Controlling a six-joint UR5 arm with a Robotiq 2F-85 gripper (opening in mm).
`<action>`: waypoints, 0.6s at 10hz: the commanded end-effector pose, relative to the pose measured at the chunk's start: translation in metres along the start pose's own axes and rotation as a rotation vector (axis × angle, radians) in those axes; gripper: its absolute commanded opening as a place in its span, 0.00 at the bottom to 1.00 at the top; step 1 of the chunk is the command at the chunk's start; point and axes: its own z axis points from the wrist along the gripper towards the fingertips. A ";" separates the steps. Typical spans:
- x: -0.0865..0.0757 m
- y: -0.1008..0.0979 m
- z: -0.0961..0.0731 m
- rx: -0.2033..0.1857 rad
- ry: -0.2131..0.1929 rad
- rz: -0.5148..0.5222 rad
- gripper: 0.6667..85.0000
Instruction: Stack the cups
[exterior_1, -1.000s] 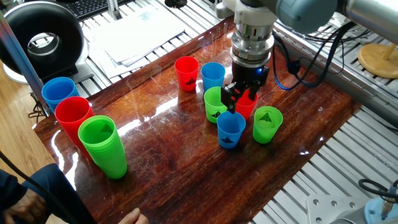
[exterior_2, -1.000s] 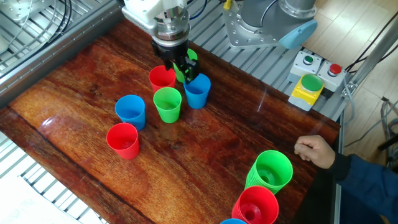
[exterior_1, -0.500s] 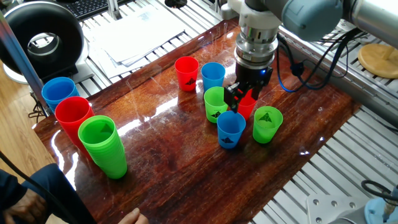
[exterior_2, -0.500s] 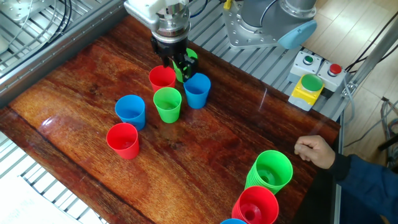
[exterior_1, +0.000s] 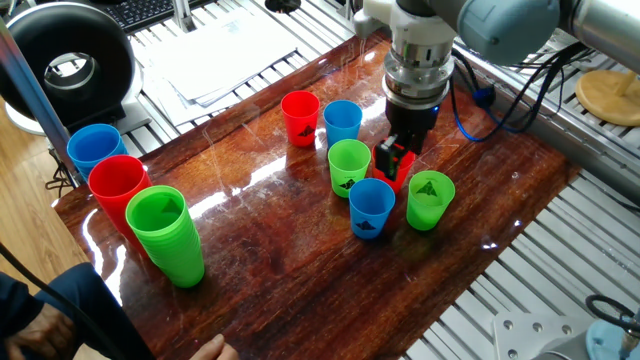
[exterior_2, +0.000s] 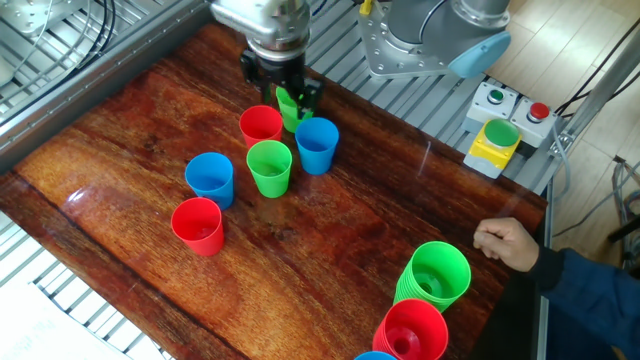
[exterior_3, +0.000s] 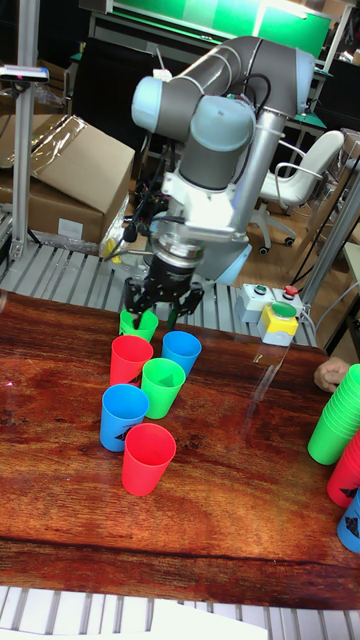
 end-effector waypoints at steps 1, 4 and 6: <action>0.010 0.024 -0.004 -0.045 0.030 -0.345 0.71; 0.014 0.018 -0.003 -0.026 0.046 -0.667 0.73; 0.010 0.012 0.001 0.014 0.045 -0.822 0.73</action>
